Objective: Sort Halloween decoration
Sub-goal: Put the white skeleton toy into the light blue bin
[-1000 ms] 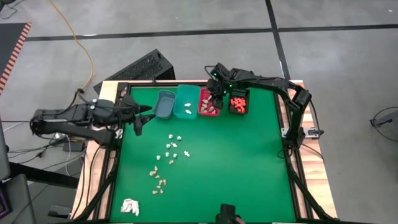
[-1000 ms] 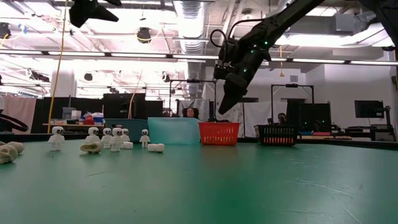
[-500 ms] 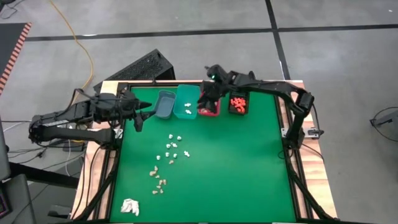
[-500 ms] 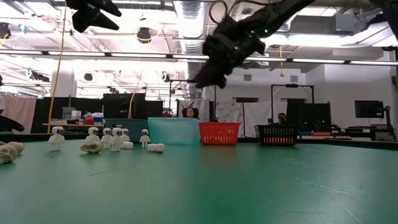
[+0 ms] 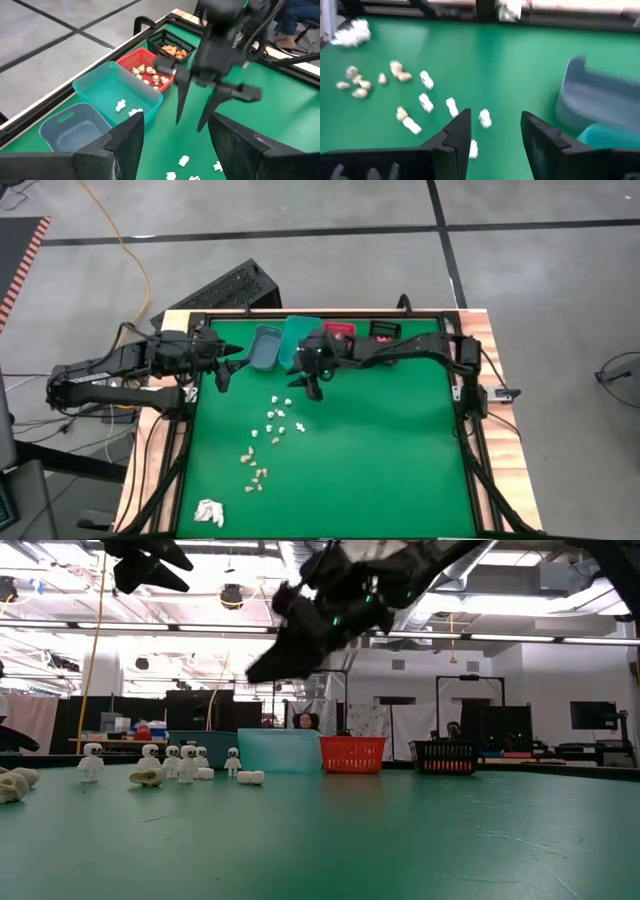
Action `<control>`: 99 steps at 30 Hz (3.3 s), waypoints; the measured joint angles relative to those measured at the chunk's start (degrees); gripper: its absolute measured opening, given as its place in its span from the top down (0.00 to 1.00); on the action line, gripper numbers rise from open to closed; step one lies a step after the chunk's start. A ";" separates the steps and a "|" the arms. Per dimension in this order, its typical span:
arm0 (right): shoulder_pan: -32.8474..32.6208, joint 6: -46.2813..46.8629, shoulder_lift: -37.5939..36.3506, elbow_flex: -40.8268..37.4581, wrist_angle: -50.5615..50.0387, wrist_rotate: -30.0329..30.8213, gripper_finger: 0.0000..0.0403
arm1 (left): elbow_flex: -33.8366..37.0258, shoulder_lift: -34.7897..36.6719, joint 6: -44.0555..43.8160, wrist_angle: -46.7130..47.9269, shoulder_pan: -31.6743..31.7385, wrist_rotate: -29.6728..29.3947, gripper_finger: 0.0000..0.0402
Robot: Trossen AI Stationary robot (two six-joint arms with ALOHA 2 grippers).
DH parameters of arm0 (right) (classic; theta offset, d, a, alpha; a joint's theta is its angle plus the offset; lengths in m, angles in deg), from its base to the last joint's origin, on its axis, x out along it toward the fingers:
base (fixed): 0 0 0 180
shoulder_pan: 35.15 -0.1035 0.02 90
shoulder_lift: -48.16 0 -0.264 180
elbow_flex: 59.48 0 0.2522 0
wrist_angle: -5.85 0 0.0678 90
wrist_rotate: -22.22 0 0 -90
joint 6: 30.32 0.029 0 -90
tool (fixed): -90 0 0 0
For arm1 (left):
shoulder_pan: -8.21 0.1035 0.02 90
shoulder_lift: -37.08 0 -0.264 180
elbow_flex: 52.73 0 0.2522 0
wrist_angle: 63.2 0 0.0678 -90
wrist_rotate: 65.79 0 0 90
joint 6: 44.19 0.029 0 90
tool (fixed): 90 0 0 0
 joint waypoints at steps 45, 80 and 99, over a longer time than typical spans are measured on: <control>-4.57 9.70 14.77 0.13 5.66 3.61 0.77 | 0.00 -0.01 -0.59 1.60 0.00 -1.87 0.48; -5.91 -17.08 4.48 0.68 -0.36 -2.87 0.52 | 0.00 0.01 -0.95 3.21 -0.02 -2.85 0.48; -11.50 0.93 4.50 0.66 -6.97 9.49 0.56 | 0.00 -0.01 -3.60 4.67 -0.02 -4.50 0.48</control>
